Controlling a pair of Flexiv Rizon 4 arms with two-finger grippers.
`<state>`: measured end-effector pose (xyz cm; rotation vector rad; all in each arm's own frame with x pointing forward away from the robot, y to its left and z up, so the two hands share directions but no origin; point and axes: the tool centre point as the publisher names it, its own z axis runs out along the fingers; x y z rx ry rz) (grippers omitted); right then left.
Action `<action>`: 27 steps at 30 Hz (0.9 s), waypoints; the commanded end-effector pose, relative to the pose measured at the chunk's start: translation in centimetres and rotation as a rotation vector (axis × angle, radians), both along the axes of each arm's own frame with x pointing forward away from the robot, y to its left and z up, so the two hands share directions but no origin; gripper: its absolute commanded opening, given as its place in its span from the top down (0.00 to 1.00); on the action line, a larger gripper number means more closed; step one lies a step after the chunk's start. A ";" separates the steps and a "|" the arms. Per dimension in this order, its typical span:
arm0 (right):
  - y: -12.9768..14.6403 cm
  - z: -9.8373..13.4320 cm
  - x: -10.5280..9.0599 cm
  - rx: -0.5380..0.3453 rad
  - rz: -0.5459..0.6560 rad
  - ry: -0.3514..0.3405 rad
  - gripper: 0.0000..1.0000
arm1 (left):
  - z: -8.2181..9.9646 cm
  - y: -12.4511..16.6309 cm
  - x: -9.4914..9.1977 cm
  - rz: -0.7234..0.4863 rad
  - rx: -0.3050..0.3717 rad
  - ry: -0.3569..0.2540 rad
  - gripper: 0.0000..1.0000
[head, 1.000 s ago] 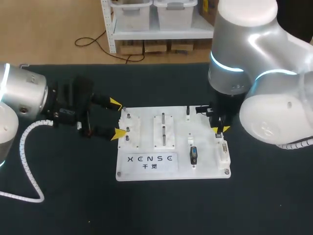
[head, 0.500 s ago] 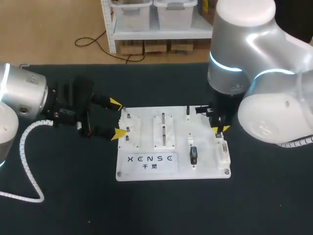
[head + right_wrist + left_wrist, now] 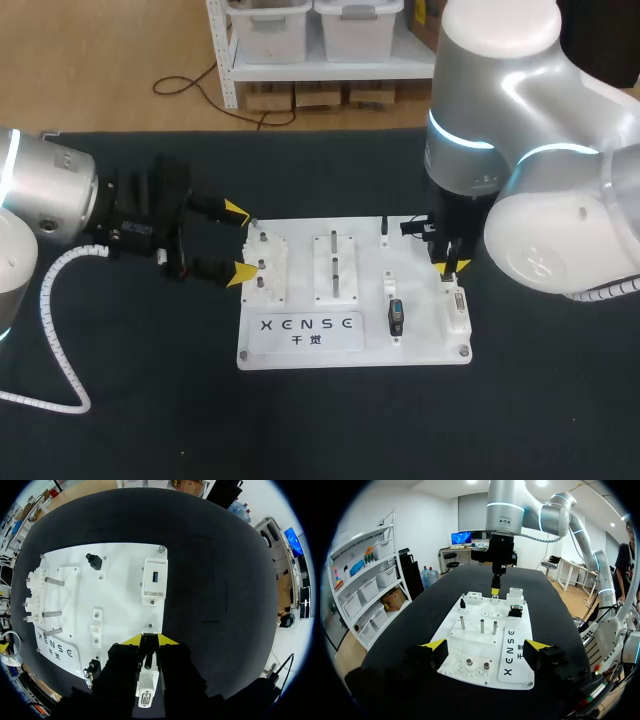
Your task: Insert the Ethernet cable into its matching sockets.
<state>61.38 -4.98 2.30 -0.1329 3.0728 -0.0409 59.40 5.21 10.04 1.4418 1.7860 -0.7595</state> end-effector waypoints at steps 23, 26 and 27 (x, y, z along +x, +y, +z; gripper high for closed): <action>0.1 -1.0 0.1 -0.001 0.002 -0.008 0.00 | -0.1 0.1 0.0 0.000 -0.005 -0.004 0.00; 0.1 -1.0 0.1 -0.001 0.002 -0.008 0.00 | -0.1 0.1 0.0 0.000 -0.005 -0.004 0.00; 0.1 -1.0 0.1 -0.001 0.002 -0.008 0.00 | -0.1 0.1 0.0 0.000 -0.005 -0.004 0.00</action>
